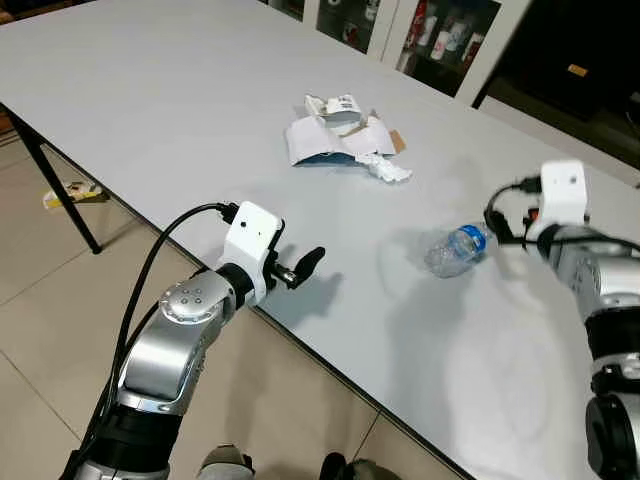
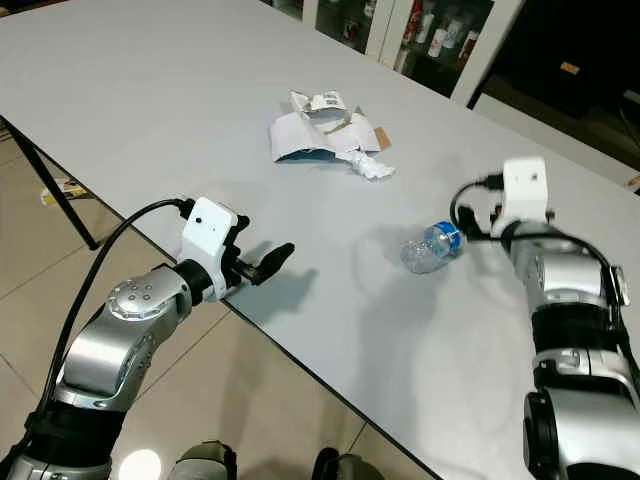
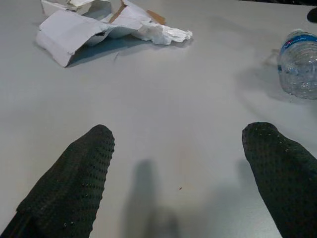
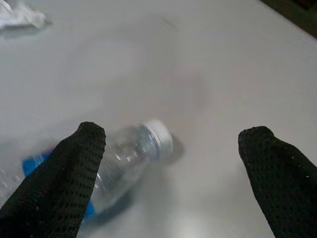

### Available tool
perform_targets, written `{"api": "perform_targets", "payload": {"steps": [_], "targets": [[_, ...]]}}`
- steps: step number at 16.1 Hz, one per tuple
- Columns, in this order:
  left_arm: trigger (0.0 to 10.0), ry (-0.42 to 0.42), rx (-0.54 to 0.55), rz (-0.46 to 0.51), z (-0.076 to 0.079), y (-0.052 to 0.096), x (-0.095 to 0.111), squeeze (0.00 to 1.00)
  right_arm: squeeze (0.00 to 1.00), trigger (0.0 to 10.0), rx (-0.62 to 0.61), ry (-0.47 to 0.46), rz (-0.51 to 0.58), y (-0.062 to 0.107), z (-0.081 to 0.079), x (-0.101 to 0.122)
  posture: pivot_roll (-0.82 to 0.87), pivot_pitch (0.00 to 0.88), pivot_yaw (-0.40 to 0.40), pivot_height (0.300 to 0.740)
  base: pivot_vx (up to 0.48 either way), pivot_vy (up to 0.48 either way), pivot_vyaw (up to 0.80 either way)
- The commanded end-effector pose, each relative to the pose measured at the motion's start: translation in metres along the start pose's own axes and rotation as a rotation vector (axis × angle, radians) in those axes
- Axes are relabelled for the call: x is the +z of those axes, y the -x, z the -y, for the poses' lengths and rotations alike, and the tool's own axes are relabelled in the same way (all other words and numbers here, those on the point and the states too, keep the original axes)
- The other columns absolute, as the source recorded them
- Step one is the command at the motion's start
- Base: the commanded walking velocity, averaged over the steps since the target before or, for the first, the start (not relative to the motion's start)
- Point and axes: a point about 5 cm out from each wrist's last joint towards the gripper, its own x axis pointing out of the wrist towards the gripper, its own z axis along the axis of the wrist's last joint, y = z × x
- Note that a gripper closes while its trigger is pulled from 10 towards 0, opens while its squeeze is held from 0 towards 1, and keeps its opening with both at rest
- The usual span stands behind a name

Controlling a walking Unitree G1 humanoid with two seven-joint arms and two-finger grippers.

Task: Picking trash to rubbish bin

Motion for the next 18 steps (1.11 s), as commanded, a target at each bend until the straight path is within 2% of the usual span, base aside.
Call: {"api": "perform_targets", "payload": {"steps": [1,3,6,10,18], "targets": [[10.0,0.000,-0.051,0.011,0.011,-0.002,0.005,0.00,0.00,10.0,-0.034,-0.023,-0.012,0.006,0.009,-0.004,0.28,0.168,-0.168,0.740,0.000,0.000,0.00],[10.0,0.005,-0.047,0.008,0.010,-0.002,0.005,0.00,0.00,10.0,-0.072,-0.014,-0.013,0.010,0.018,-0.006,0.28,0.168,-0.168,0.740,0.000,0.000,0.00],[10.0,0.009,-0.047,0.005,0.011,-0.002,0.004,0.00,0.00,10.0,-0.077,-0.037,-0.028,0.013,0.022,-0.010,0.27,0.167,-0.167,0.740,0.000,0.000,0.00],[10.0,0.011,-0.063,0.005,0.015,-0.004,0.005,0.00,0.00,10.0,-0.046,-0.047,-0.053,0.012,0.014,-0.018,0.27,0.168,-0.165,0.740,0.000,0.000,0.00],[10.0,0.017,-0.061,0.005,0.017,-0.002,0.005,0.00,0.00,10.0,0.006,-0.006,-0.083,0.008,-0.002,-0.026,0.28,0.172,-0.173,0.740,0.000,0.000,0.00]]}}
